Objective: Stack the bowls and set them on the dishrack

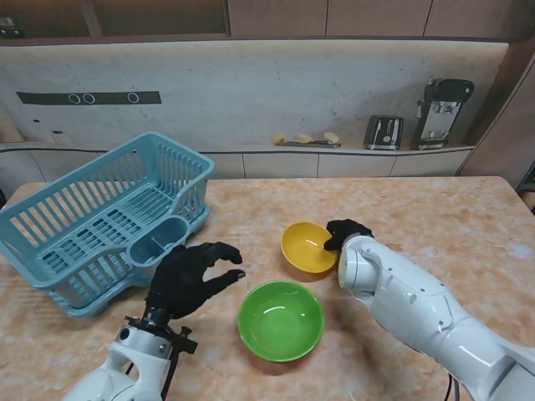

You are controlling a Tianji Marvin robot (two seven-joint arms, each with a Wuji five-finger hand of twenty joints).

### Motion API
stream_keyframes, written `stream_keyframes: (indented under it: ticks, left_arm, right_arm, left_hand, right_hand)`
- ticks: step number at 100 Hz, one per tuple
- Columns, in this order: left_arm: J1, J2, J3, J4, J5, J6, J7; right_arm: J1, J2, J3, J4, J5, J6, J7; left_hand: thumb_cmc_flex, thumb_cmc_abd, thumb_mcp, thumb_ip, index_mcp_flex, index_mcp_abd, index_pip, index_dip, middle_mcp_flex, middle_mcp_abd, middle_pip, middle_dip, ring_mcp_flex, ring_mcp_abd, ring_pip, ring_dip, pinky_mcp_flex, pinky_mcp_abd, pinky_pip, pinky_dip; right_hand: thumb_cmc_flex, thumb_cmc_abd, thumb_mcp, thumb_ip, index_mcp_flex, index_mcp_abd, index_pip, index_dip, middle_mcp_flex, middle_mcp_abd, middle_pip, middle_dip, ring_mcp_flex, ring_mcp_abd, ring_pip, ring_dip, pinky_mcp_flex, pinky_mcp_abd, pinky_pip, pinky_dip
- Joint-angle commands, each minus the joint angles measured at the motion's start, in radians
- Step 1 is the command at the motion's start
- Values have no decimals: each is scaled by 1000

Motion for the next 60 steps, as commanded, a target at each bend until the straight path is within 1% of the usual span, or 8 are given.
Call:
stream_keyframes:
  ticks: [1,13,22,28,29,48,50,60]
  left_arm:
    - [10,-2,-1,-11,0,-2,-13]
    - [10,-2,-1,-11,0,-2,-13]
    - [10,-2,-2,-11,0,-3,-15]
    - [9,-2,-3,-10,-1,-4,-17]
    - [9,-2,-3,-10,-1,-4,-17]
    - [11,-2,-4,-11,1,-4,-16]
    - [11,-2,-4,-11,1,-4,-16]
    - [10,-2,-4,-9,1,-5,-16]
  right_arm:
    - [-17,-9,11,-2,7,12,4]
    - [-35,-12,45,-12,19,23,-15]
    - [-50,-15,74,-22,27,26,-35]
    - [-62,-15,94,-33,33,30,-44]
    - [-64,-15,97,-35,33,30,-45]
    - [-104,-8,157,-84,34,34,-63]
    - [-109,-7,163,-90,32,34,-64]
    - [-134,-2,196,-122,23,36,-75]
  left_hand:
    - [-5,37,-15,-2,26,-19,-3,18,24,4,-11,18,13,13,2,-1,-9,17,-2,4]
    - [-4,36,-15,-2,26,-20,-4,17,24,5,-11,18,13,12,2,-1,-9,18,-2,4]
    - [-5,37,-15,-2,25,-18,-4,17,25,5,-11,18,14,13,2,0,-9,17,-2,4]
    - [-5,36,-15,-2,26,-20,-4,17,25,4,-11,18,13,14,2,-1,-10,18,-2,3]
    - [-4,36,-15,-1,27,-19,-4,18,26,5,-11,18,13,14,2,-1,-10,18,-2,3]
    - [-5,37,-15,-2,27,-20,-4,18,26,3,-11,18,13,13,2,0,-8,17,-2,3]
    - [-5,37,-15,-2,27,-19,-4,18,25,4,-11,18,13,14,2,0,-9,18,-2,3]
    - [-5,37,-15,-1,28,-20,-3,18,27,4,-11,19,14,14,2,0,-9,18,-2,3]
  right_hand:
    - [54,-16,22,23,-6,-30,40,-11,17,-19,30,39,31,-36,34,35,43,-45,33,-23]
    - [102,-26,62,43,10,-46,66,-10,47,-15,33,76,59,-49,58,33,91,-71,31,-40]
    - [121,-51,166,13,29,-62,89,-12,80,-19,30,95,84,-62,80,24,130,-89,36,-50]
    - [132,-51,196,14,40,-64,93,-9,89,-20,31,96,93,-67,82,22,144,-100,33,-53]
    - [139,-56,221,0,48,-64,90,-5,94,-20,31,98,99,-69,84,21,152,-103,30,-53]
    - [195,-79,303,-7,102,-68,92,19,129,-31,37,95,128,-79,84,18,195,-115,24,-51]
    - [200,-81,317,-19,111,-69,87,28,133,-32,38,93,135,-81,83,18,202,-116,18,-48]
    - [220,-80,329,-25,132,-69,89,36,149,-38,41,90,146,-82,85,21,220,-118,19,-44]
